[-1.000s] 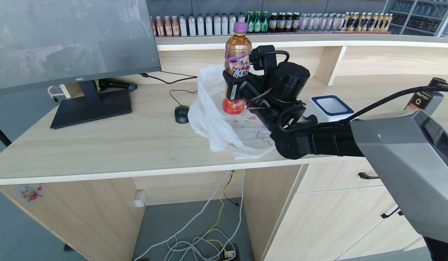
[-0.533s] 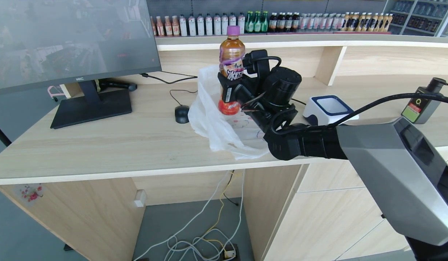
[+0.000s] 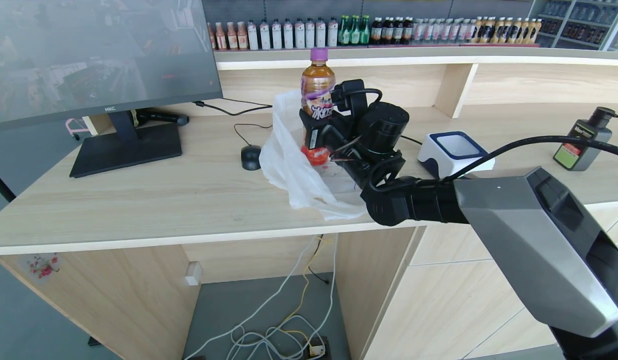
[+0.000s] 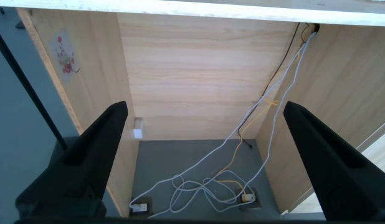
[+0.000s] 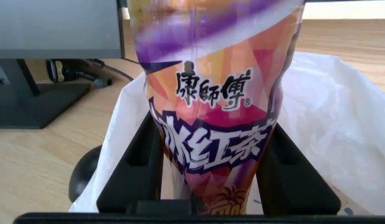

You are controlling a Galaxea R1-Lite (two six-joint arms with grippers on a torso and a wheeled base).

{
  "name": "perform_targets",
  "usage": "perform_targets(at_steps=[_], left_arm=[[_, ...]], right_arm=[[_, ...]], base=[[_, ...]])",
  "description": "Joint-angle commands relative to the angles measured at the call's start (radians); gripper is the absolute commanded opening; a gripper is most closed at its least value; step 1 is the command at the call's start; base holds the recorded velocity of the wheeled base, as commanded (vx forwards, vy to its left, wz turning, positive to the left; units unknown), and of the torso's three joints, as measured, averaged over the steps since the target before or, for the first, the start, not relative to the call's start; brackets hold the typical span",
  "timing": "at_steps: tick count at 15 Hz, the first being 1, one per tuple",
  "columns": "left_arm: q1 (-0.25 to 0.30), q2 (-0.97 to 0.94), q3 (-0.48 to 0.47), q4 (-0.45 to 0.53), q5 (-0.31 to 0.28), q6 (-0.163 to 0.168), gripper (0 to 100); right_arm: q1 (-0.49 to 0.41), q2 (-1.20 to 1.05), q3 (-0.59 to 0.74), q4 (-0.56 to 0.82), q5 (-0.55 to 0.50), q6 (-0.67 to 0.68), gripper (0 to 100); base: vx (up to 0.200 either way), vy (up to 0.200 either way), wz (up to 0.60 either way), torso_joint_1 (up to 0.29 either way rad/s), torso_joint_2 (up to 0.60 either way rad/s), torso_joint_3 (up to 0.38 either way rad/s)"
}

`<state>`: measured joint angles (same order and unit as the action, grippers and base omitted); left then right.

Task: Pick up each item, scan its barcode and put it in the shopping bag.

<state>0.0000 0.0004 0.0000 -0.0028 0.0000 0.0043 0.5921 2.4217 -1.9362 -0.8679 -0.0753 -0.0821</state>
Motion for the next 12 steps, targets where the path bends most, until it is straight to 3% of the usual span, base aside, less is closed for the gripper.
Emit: perform_targets(at_steps=[1,12], left_arm=[[0.0,0.0,0.0,0.0,0.0,-0.001,100],[0.0,0.0,0.0,0.0,0.0,-0.001,100]], right_arm=[[0.0,0.017,0.0,0.0,0.0,-0.001,0],[0.0,0.043,0.003,-0.003,-0.003,-0.001,0]], base=[[0.0,0.0,0.0,0.0,0.0,0.0],[0.0,0.0,0.0,0.0,0.0,0.0]])
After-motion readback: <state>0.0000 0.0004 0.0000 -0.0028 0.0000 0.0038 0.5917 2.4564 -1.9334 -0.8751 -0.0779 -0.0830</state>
